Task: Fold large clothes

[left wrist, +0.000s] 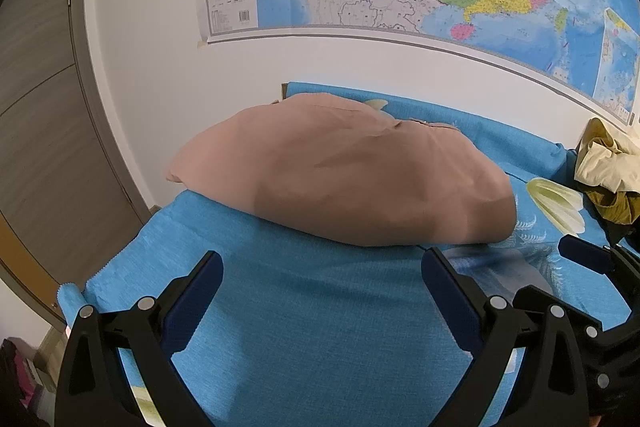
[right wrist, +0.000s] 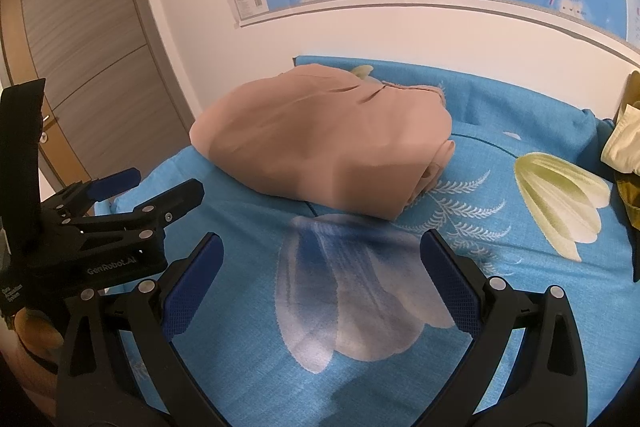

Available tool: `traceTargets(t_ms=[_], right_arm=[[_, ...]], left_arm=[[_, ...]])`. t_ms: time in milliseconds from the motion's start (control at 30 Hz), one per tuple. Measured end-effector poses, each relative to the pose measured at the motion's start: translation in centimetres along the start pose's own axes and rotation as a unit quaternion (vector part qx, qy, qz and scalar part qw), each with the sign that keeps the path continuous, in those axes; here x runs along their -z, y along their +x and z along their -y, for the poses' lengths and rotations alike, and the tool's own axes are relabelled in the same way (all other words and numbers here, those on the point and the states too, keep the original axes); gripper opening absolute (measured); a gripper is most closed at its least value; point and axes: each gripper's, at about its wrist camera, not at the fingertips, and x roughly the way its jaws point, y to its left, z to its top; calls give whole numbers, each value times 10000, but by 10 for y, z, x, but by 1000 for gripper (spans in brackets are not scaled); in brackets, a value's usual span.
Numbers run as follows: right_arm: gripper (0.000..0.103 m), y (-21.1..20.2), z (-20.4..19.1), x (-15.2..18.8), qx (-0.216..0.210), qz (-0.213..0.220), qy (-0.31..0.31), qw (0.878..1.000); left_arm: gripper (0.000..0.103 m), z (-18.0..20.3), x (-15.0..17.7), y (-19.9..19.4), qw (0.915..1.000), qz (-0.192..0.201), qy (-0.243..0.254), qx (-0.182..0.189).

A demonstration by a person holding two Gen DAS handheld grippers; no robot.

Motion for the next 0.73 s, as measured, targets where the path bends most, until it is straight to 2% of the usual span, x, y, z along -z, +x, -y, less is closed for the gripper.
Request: traceTargets(t_ms=[400,600,733], right_arm=[[97,-4,-2,1,0,41,11,10000],[97,-8,-1,2,15,58,45,10000],[97,-15,5,3,66,98,133,9998]], left_arm=[[96,8,0,-9,9997,190,161,10],[96,12,0,-9,9998,77,152,68],[96,18,0,-11,9994,55,132,317]])
